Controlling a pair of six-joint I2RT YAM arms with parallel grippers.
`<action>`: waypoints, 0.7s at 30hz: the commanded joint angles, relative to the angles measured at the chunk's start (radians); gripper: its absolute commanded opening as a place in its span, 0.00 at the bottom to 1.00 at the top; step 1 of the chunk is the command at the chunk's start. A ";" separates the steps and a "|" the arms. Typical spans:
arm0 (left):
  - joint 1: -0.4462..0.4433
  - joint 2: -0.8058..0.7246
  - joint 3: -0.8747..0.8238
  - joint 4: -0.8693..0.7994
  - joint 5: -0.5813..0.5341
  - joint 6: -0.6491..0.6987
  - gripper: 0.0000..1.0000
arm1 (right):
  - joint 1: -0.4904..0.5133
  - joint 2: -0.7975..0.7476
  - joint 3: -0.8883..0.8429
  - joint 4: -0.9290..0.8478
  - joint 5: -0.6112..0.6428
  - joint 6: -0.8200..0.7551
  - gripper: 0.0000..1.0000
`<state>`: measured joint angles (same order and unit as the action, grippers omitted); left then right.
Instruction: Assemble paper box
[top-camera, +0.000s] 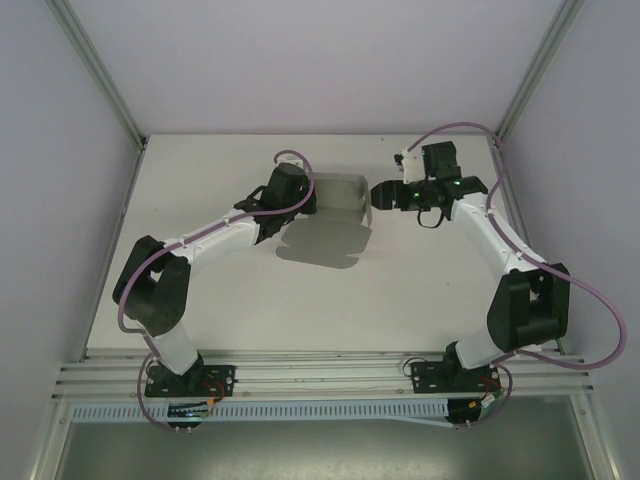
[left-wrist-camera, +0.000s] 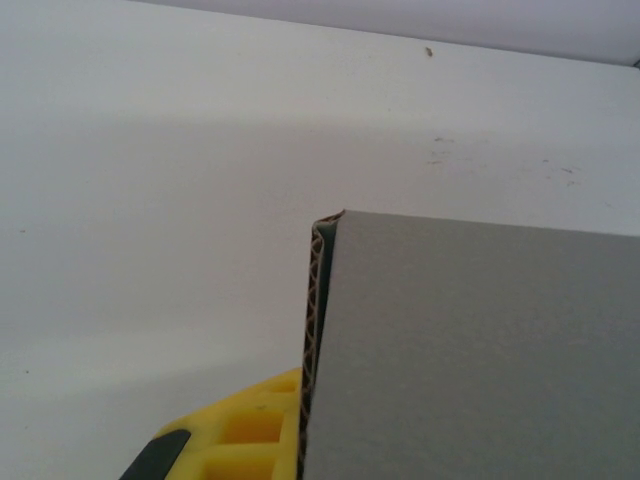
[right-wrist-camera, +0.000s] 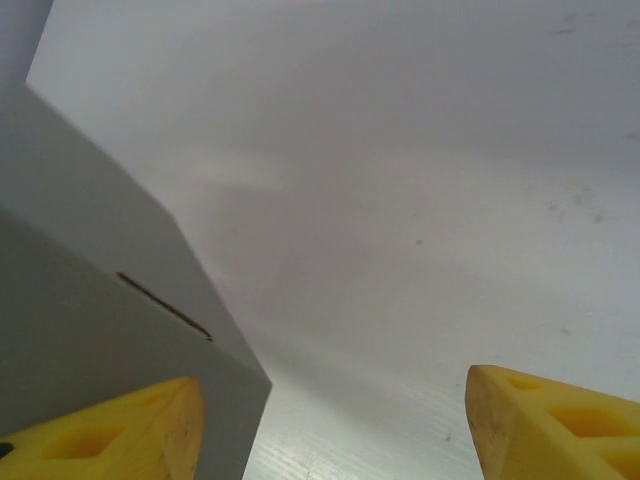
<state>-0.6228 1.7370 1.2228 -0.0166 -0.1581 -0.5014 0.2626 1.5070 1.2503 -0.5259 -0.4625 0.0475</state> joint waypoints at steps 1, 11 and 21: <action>-0.002 -0.006 0.032 -0.027 -0.031 -0.021 0.00 | 0.062 -0.010 0.028 -0.048 0.057 0.030 0.69; -0.003 -0.014 0.017 -0.006 -0.007 -0.008 0.00 | 0.100 -0.008 -0.009 0.058 -0.031 0.027 0.68; -0.002 -0.004 0.022 0.000 0.008 0.006 0.00 | 0.113 -0.012 0.018 -0.020 -0.128 -0.077 0.65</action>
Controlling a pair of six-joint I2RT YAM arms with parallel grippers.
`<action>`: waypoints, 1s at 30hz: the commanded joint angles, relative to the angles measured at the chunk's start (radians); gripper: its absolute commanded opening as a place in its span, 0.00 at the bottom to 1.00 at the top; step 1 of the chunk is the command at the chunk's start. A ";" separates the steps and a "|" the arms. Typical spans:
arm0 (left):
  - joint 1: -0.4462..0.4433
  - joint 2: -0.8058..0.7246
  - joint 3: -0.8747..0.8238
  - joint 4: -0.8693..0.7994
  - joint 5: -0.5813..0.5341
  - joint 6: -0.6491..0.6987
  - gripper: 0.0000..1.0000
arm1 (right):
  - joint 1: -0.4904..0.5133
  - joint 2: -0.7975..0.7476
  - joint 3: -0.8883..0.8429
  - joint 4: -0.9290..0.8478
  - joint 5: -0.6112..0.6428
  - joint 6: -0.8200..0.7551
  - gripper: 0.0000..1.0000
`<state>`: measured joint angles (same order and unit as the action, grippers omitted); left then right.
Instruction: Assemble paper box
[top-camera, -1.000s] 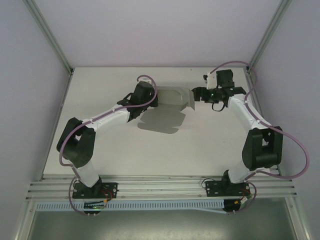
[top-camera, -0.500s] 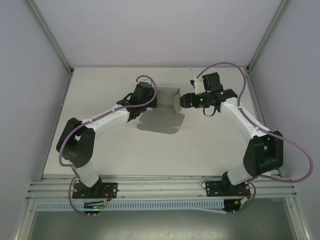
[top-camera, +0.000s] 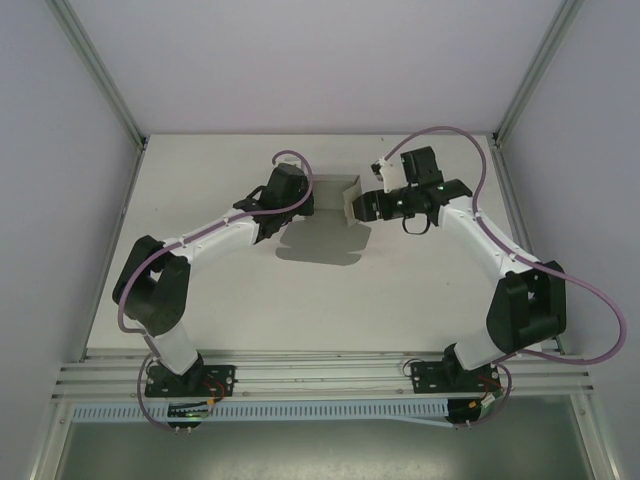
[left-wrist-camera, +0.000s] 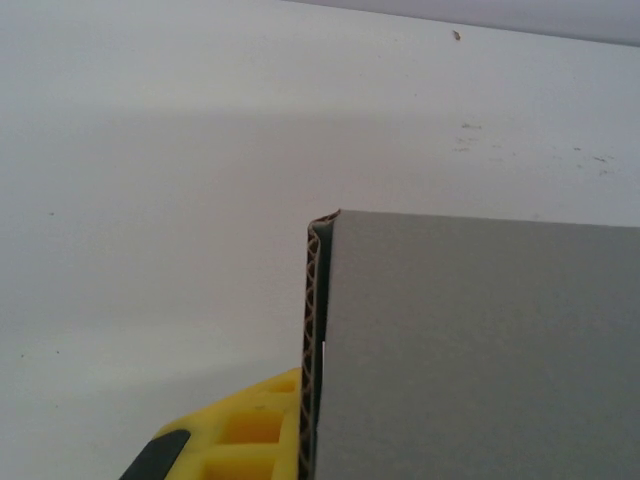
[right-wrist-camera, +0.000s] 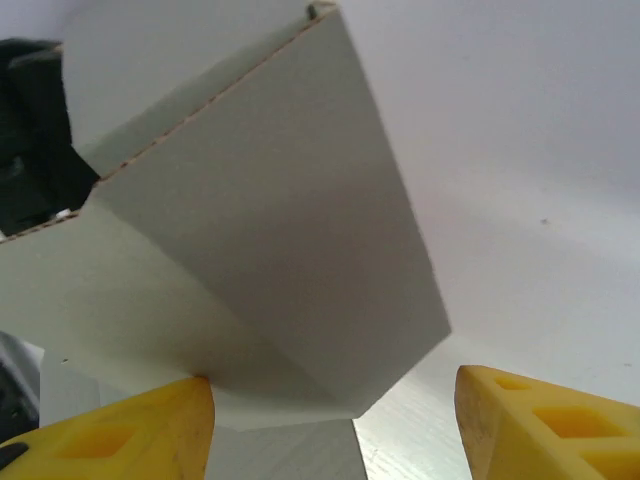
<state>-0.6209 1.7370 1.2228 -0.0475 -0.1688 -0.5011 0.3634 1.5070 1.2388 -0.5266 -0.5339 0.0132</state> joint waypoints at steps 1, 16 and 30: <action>-0.004 -0.006 0.021 0.035 0.027 0.011 0.00 | 0.012 -0.006 0.035 -0.016 -0.043 -0.042 0.65; -0.004 -0.022 -0.007 0.112 0.107 0.064 0.00 | 0.059 0.116 0.097 0.101 0.213 -0.075 0.59; -0.005 -0.022 0.001 0.137 0.174 0.071 0.00 | 0.101 0.198 0.107 0.251 0.321 -0.133 0.55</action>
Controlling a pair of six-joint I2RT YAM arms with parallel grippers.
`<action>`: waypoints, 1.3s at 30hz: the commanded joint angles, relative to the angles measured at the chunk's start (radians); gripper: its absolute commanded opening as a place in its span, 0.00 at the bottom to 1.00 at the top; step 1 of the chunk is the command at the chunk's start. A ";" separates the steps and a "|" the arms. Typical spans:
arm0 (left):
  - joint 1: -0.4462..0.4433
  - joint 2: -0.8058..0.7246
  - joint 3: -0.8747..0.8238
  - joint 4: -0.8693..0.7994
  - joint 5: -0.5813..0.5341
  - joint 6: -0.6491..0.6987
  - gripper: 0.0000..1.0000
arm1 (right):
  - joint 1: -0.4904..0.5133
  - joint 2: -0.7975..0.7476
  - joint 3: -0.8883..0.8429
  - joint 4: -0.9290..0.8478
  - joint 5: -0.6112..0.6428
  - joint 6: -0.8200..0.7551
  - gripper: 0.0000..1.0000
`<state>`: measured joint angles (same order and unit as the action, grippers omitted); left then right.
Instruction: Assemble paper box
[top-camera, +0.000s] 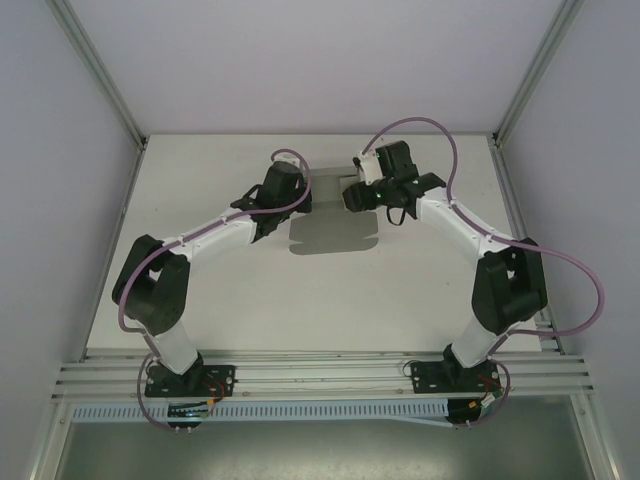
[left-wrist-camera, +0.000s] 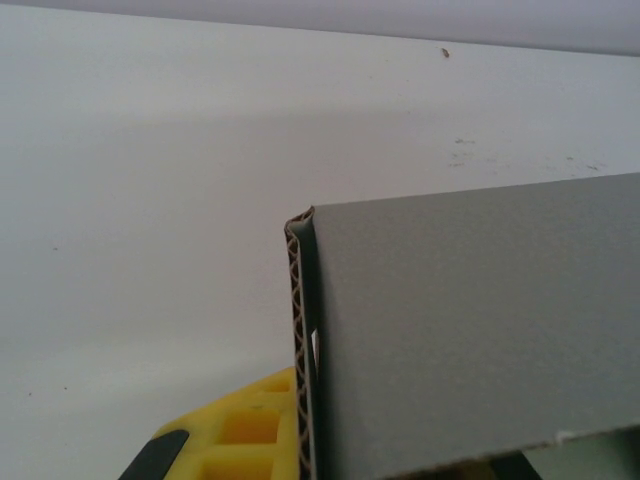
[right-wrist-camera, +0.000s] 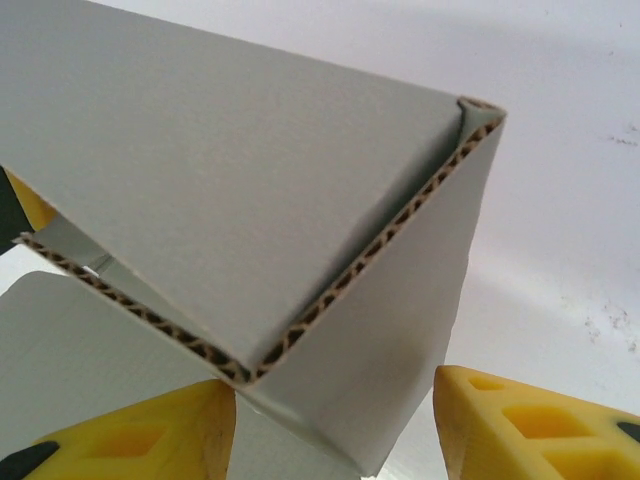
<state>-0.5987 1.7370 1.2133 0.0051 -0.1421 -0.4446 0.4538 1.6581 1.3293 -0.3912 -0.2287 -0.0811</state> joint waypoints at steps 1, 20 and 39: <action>-0.027 -0.021 0.012 0.087 0.153 0.018 0.00 | 0.012 0.056 0.023 0.124 0.015 -0.038 0.55; -0.027 0.039 0.072 -0.017 0.106 0.004 0.00 | 0.104 0.094 -0.063 0.345 0.666 0.085 0.15; -0.044 0.015 0.118 -0.155 -0.045 -0.074 0.00 | 0.130 0.249 0.115 -0.070 1.352 0.362 0.08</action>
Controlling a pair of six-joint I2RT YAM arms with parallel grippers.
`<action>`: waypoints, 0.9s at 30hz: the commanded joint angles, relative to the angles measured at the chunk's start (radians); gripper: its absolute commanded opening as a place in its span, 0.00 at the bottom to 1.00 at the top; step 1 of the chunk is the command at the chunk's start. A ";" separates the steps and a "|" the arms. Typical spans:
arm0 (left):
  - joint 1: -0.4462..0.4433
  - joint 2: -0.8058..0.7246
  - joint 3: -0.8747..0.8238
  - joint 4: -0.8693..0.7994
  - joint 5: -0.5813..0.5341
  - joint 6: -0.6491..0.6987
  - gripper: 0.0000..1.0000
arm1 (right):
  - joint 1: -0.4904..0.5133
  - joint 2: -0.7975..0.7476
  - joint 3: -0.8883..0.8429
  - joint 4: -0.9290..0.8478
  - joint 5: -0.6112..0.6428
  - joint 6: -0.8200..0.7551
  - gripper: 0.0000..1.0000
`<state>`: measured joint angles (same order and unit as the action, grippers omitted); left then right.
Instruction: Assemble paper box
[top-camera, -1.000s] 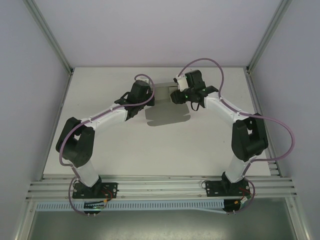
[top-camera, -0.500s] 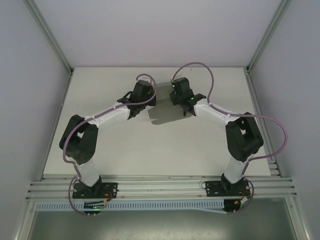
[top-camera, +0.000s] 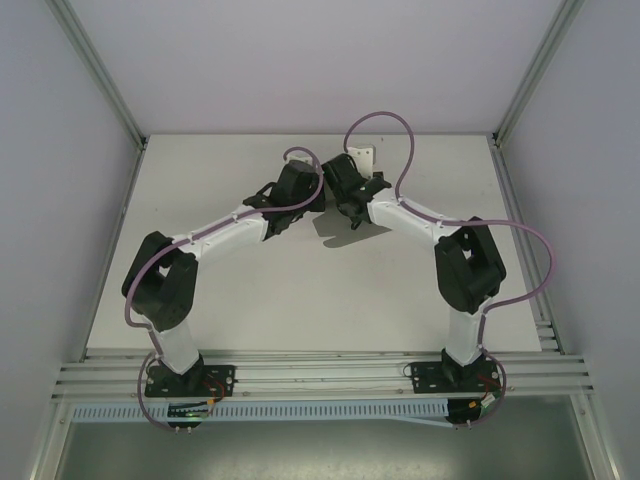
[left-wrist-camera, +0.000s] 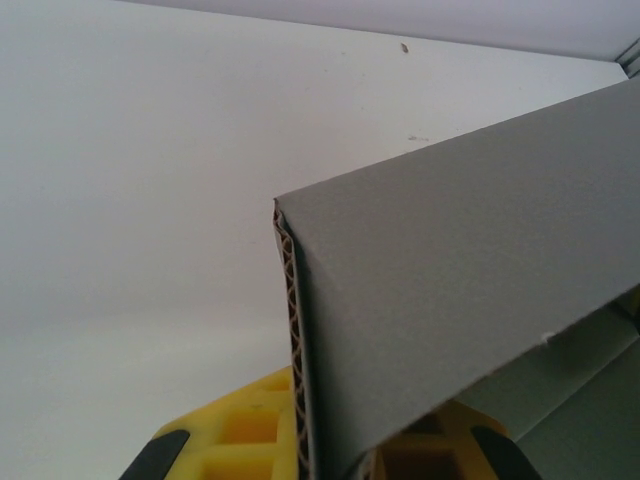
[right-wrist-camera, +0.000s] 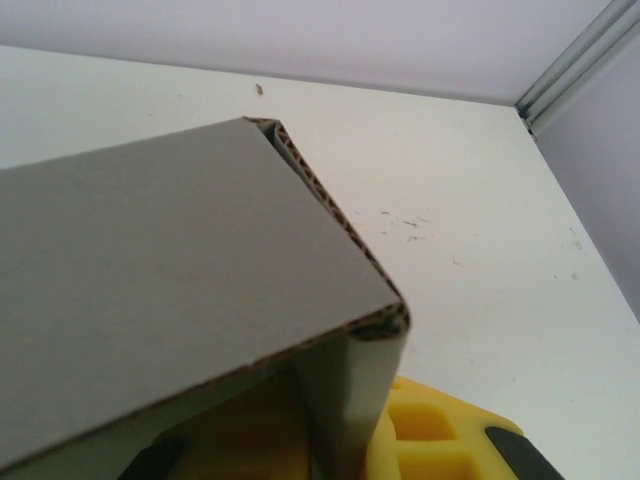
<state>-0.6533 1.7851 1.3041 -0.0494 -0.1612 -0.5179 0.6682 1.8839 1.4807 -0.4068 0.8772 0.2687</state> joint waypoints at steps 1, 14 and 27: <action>0.010 -0.032 0.028 -0.101 -0.024 -0.004 0.00 | -0.084 0.018 -0.040 -0.038 0.248 0.001 0.08; 0.011 -0.036 0.029 -0.116 -0.014 -0.016 0.00 | -0.126 -0.026 -0.074 0.018 0.225 -0.056 0.08; 0.010 -0.053 0.004 -0.059 0.063 0.029 0.00 | -0.191 -0.322 -0.425 0.476 -0.503 -0.271 0.30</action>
<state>-0.6544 1.7847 1.3098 -0.0811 -0.1120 -0.5228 0.5400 1.5967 1.0801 0.0120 0.4328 0.0086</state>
